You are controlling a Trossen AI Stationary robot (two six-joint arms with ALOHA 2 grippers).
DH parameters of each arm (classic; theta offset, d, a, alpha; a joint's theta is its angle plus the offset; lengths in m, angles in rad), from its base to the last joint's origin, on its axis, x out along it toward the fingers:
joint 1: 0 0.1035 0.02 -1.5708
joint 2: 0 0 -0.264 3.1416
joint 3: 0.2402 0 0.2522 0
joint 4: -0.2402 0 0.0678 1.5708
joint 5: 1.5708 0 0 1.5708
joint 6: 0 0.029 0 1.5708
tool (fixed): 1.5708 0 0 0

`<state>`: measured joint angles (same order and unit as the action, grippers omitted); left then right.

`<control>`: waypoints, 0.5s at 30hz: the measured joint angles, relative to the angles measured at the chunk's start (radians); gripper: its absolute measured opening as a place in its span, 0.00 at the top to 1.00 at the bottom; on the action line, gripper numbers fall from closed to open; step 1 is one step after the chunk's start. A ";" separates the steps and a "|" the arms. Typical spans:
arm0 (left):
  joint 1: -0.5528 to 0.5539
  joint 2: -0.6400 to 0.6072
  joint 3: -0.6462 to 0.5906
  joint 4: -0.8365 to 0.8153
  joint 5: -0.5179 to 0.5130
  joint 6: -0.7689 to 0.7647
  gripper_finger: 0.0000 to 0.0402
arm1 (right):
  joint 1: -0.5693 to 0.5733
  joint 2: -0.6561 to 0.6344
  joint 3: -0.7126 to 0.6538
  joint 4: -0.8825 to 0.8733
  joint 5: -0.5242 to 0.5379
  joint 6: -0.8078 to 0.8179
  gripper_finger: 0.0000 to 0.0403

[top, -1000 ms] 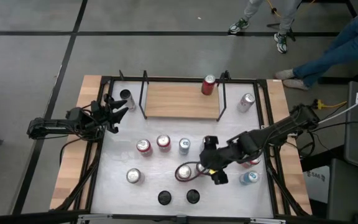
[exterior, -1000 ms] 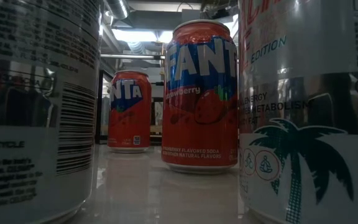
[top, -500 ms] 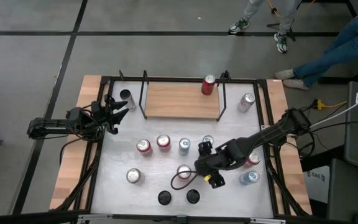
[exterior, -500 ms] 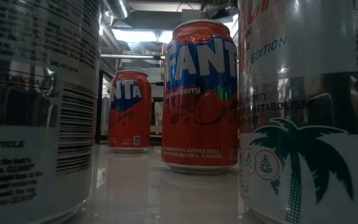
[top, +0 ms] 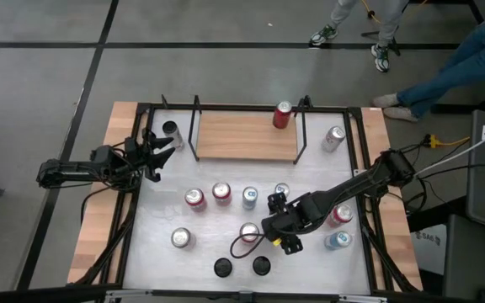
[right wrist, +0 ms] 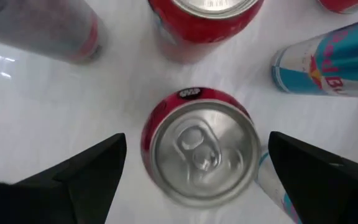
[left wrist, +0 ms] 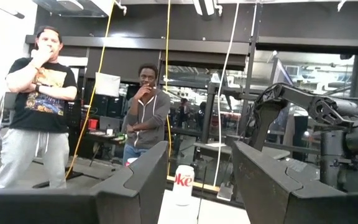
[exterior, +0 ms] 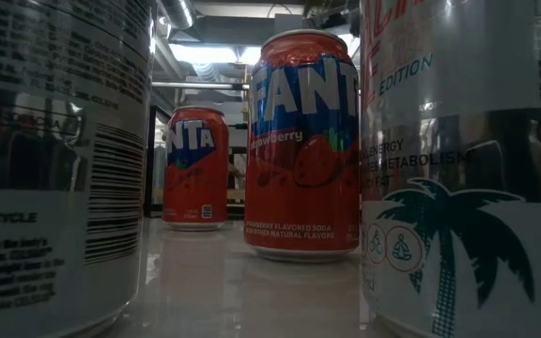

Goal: Place canned beverage on shelf
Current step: Put the red and black soda can on the shelf aligned with other red soda can

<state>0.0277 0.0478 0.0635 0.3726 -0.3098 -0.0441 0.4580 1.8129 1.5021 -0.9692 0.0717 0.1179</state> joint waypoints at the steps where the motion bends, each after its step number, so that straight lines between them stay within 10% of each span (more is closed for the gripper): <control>1: 0.000 0.000 0.000 0.001 0.002 0.000 0.57 | 0.000 0.009 0.000 -0.006 0.000 0.000 0.05; 15: 0.000 0.000 0.000 0.001 0.013 0.000 0.57 | 0.000 0.068 0.000 0.001 0.002 0.000 0.05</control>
<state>0.0277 0.0475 0.0635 0.3740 -0.2970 -0.0437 0.4580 1.8804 1.5017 -0.9677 0.0737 0.1177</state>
